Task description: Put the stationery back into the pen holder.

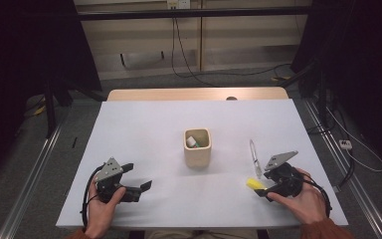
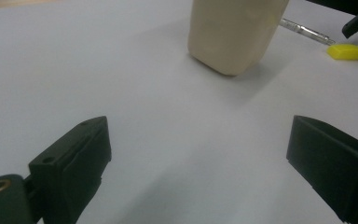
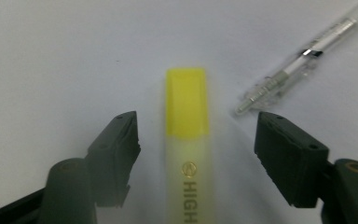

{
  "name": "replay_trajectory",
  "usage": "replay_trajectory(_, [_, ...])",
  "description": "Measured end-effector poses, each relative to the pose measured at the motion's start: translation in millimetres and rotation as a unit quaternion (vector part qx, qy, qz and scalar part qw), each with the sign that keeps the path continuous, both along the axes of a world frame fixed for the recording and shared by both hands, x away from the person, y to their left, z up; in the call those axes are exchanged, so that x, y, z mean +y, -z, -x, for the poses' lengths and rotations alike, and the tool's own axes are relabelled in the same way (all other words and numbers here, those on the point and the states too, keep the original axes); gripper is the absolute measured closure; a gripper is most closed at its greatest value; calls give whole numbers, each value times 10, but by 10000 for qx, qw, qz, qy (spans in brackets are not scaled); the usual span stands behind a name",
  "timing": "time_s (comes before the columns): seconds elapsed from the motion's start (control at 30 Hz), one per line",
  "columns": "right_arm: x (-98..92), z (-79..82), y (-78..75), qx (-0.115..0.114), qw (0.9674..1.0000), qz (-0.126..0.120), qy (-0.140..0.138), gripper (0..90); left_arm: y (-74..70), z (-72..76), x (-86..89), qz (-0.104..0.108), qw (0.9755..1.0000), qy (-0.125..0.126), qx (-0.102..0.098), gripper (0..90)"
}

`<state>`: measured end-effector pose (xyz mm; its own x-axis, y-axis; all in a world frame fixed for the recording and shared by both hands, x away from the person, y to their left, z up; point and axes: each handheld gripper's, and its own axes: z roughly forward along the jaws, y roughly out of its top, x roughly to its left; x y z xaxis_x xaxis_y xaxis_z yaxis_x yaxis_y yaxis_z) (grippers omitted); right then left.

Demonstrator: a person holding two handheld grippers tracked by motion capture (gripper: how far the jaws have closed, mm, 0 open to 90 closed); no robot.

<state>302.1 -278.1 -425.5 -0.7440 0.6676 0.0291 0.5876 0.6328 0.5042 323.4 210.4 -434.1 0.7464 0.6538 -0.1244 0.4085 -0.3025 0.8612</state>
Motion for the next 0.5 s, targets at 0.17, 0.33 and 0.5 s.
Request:
replay_trajectory(0.17, [121,9,-5,-60,9997,182,-148,447,3,4,9,49,10000,-27,-3,63])
replay_trajectory(0.33, [125,10,30,7,9995,281,-140,469,-3,3,11,7,10000,-11,-13,63])
replay_trajectory(0.5, [125,-1,61,78,9994,295,-175,503,0,3,9,18,10000,-13,-1,64])
